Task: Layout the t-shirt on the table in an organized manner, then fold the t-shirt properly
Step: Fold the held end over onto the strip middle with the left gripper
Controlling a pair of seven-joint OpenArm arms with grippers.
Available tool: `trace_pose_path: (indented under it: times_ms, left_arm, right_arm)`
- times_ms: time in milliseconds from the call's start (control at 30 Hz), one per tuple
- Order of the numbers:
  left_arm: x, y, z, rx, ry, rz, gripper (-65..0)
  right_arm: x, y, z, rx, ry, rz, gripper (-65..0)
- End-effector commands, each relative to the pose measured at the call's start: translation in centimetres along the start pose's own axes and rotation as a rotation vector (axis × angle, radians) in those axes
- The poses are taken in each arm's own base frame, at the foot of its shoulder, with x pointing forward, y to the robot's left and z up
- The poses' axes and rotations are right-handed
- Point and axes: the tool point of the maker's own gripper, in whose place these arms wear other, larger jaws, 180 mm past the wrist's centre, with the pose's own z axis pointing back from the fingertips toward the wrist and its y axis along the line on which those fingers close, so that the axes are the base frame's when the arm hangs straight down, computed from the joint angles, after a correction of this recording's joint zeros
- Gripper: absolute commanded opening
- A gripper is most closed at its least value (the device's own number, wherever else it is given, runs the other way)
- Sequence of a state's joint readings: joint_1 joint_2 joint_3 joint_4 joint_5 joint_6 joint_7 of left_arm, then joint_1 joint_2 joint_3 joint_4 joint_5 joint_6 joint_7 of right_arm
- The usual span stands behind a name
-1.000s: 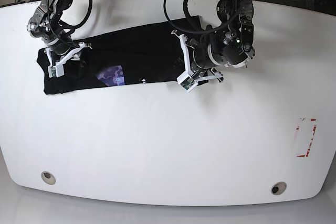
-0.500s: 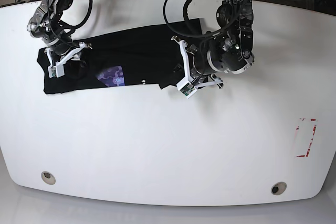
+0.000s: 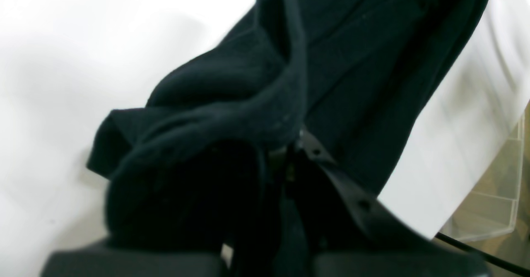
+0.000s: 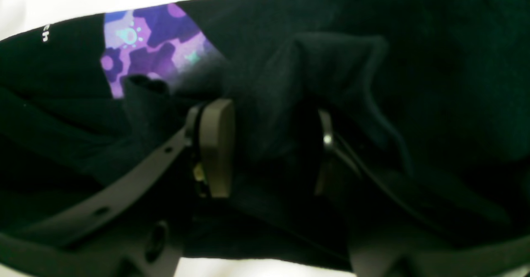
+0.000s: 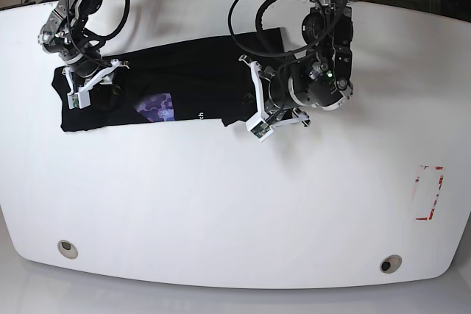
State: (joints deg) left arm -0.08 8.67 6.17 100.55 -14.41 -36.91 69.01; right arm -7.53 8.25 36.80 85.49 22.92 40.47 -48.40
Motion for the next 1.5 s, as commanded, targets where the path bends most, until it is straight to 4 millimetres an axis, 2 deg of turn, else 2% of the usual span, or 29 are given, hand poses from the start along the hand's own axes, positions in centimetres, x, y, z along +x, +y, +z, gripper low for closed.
trace_pose_path:
  times_ms: [0, 267, 533, 667, 933, 1067, 1267, 1467]
  left_arm:
    - [2.0, -0.1, 0.3, -0.008, -0.060, -0.018, -63.9]
    - [2.6, -0.5, 0.1, -0.019, -0.064, -0.043, -63.3]
    - [3.5, -1.3, 0.3, -0.063, -0.106, -0.031, -46.9]
    - [3.9, -1.2, 0.4, -0.065, -0.117, -0.035, -41.1]
    - [5.6, -2.3, 0.9, -0.135, -0.187, -0.024, -40.8]
    - [5.6, -2.7, 1.1, -0.163, -0.183, -0.021, -40.8]
    - [5.5, -1.2, 2.2, -0.113, -0.196, 0.001, -40.8]
    - [4.5, 0.5, 2.6, -0.074, -0.179, 0.023, -40.8]
  right_arm:
    - [-2.1, -0.4, 0.1, -0.026, 0.100, 0.010, -40.3]
    - [-2.0, -0.4, 0.1, -0.026, 0.099, 0.011, -40.3]
    - [-2.0, -0.4, 0.1, -0.025, 0.099, 0.009, -40.3]
    - [-1.9, -0.4, 0.0, -0.025, 0.097, 0.010, -40.3]
    - [-1.9, -0.3, 0.0, -0.024, 0.098, 0.011, -40.3]
    - [-1.9, -0.3, 0.0, -0.024, 0.098, 0.011, -40.3]
    - [-2.0, -0.4, 0.0, -0.025, 0.099, 0.011, -40.3]
    - [-1.9, -0.3, 0.0, -0.024, 0.098, 0.011, -40.3]
